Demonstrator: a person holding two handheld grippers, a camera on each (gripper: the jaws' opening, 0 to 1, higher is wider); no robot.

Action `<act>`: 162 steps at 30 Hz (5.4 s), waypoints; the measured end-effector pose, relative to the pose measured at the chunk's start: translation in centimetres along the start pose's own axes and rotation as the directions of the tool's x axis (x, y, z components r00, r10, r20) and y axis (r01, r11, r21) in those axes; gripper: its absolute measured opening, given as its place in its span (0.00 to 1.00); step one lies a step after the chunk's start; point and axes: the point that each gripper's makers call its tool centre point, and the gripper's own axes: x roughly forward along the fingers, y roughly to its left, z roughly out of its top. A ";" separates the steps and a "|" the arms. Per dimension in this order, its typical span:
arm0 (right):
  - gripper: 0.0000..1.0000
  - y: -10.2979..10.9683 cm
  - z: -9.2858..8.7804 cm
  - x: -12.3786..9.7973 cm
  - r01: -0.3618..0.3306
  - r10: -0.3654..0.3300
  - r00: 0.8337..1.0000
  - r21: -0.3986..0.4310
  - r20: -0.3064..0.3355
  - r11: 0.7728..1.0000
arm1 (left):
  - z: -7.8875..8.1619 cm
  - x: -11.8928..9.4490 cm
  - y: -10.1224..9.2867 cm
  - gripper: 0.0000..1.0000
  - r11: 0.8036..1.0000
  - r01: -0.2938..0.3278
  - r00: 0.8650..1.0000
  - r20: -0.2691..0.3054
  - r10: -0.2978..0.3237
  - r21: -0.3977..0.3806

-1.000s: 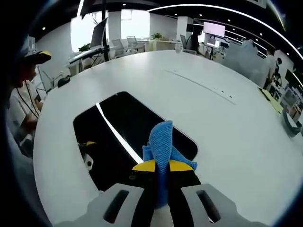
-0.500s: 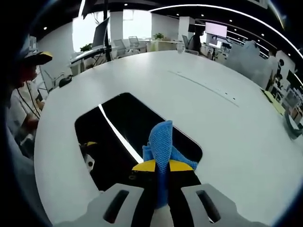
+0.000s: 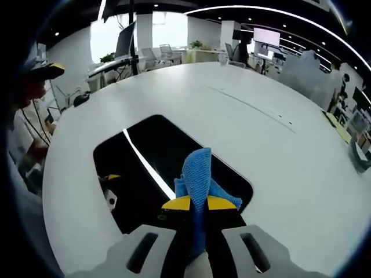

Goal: Wipe the mirror surface with the cleaning cloth until all visible marks leave the cleaned area.

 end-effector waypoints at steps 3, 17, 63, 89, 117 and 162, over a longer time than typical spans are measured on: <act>0.02 0.2 0.2 0.1 -0.005 0.005 1.000 -0.002 0.001 1.000 | 0.0 0.0 0.1 0.90 1.000 -0.002 1.000 0.004 0.002 -0.008; 0.02 1.5 1.1 0.9 -0.031 0.031 1.000 -0.020 0.004 0.999 | -0.1 -0.2 0.6 0.90 1.000 -0.007 1.000 0.006 0.007 -0.012; 0.02 6.2 4.7 4.2 -0.117 0.117 0.993 -0.087 0.000 0.989 | -0.8 -1.4 2.1 0.90 0.998 -0.044 0.999 0.012 0.044 -0.036; 0.02 8.2 6.3 5.5 -0.138 0.140 0.990 -0.104 0.004 0.985 | -1.0 -1.5 1.9 0.90 0.998 -0.038 0.999 0.011 0.039 -0.043; 0.02 10.7 8.0 7.0 -0.184 0.186 0.983 -0.142 -0.001 0.973 | -1.1 -1.7 2.0 0.90 0.999 -0.036 0.999 0.012 0.036 -0.034; 0.02 13.3 8.9 7.8 -0.247 0.250 0.968 -0.176 -0.004 0.953 | -1.3 -1.9 2.3 0.89 0.999 -0.036 0.999 0.014 0.037 -0.040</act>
